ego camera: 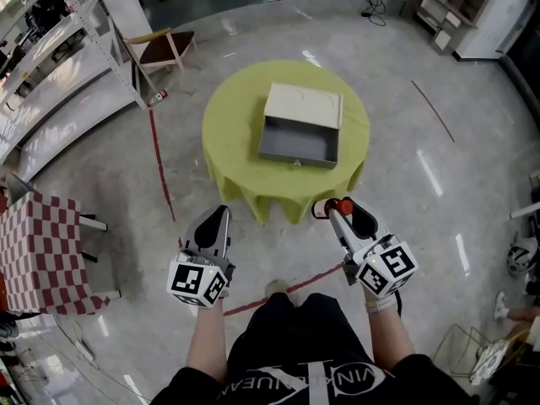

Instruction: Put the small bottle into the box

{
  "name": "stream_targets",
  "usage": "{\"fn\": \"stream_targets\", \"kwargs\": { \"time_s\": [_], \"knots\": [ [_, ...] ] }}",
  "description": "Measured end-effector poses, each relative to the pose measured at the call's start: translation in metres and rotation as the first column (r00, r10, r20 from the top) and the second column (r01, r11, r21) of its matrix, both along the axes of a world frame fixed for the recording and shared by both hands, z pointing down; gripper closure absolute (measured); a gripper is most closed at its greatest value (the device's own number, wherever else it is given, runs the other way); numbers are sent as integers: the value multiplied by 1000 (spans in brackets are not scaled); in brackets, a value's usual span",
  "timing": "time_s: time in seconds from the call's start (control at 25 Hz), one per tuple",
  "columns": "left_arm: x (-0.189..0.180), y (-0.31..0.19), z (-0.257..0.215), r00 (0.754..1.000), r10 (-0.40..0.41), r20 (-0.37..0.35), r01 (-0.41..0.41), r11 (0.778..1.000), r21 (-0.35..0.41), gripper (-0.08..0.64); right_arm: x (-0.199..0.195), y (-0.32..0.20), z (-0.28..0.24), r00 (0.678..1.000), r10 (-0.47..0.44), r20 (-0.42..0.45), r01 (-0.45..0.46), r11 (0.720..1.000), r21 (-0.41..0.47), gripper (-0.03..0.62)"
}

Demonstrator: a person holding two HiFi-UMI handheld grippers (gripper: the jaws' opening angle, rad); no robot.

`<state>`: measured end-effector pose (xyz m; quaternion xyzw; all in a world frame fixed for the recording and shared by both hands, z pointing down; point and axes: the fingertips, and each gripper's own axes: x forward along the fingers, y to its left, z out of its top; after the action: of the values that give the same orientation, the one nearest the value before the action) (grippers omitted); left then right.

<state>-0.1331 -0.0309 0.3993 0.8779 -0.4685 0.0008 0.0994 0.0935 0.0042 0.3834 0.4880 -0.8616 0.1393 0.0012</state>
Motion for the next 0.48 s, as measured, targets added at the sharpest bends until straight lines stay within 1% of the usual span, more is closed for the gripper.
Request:
{"fn": "stream_targets", "kwargs": {
  "time_s": [0.2, 0.48],
  "knots": [
    [-2, -2, 11, 1000, -10, -16, 9, 1000, -28, 546, 2, -4, 6, 1000, 8, 6, -8, 1000, -23, 453],
    [-3, -12, 24, 999, -28, -22, 27, 998, -55, 546, 0, -24, 12, 1000, -19, 11, 20, 999, -28, 453]
  ]
}}
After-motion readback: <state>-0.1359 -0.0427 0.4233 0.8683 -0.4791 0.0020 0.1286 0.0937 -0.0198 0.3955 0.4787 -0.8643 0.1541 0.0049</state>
